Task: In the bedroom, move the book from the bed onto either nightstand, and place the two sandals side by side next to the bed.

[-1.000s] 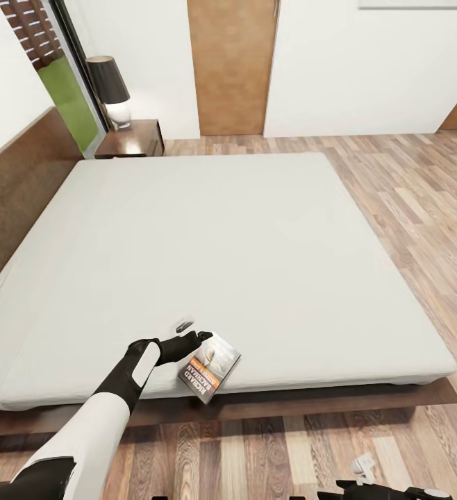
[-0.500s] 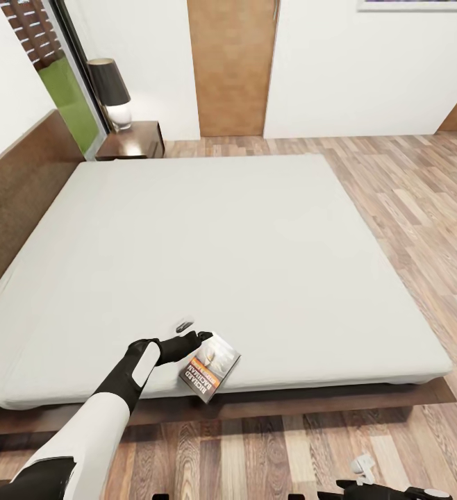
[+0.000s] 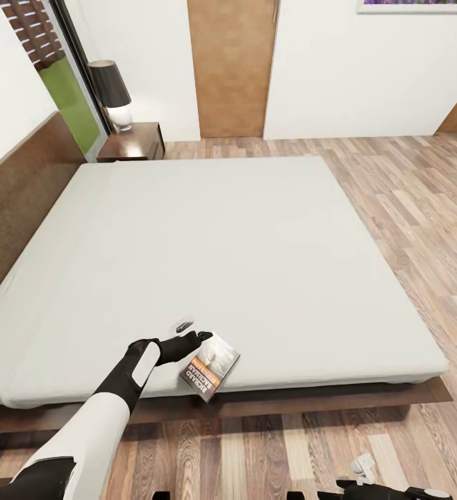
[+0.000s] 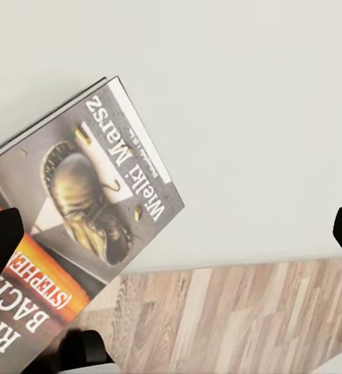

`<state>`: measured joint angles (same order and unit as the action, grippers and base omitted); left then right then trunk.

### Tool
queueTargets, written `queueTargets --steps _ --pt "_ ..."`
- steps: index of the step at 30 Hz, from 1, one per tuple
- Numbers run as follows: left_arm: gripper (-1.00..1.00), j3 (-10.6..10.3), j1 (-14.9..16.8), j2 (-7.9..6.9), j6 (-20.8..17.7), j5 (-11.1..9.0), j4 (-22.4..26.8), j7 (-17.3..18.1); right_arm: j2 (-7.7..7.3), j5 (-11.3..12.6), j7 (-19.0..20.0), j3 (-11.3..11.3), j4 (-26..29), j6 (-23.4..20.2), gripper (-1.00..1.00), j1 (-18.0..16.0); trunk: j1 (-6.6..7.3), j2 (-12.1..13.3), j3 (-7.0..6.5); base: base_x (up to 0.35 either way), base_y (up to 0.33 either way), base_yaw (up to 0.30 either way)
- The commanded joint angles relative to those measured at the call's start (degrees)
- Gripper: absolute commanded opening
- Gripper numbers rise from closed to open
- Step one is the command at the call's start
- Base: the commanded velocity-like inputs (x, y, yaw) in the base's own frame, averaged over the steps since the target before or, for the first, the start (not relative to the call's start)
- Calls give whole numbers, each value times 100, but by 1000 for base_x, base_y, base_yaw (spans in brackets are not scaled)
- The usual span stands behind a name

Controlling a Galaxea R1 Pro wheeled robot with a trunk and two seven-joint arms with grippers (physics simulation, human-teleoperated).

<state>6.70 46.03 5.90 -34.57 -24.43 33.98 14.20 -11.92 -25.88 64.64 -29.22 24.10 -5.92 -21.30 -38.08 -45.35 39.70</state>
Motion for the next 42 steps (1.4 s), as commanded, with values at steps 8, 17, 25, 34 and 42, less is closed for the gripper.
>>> queueTargets --steps 8,17,25,34,42 --pt "100 42 3 7 -49 -9 3 13 6 -31 73 -49 7 -67 100 -5 21 37 -14 0 0 22" --pt "100 42 3 7 -49 -9 3 13 6 -31 83 -49 7 -67 100 -6 21 37 -14 0 0 235" --pt "100 42 3 7 -49 -9 3 13 6 -31 84 -49 7 -67 100 -5 21 37 -14 0 0 226" --pt "100 42 3 7 -49 -9 3 13 6 -31 84 -49 7 -67 100 -6 21 37 -14 0 0 26" --pt "100 35 -18 -163 -92 -5 0 1347 6 -31 78 -49 7 -67 100 -6 21 37 -14 0 0 0"
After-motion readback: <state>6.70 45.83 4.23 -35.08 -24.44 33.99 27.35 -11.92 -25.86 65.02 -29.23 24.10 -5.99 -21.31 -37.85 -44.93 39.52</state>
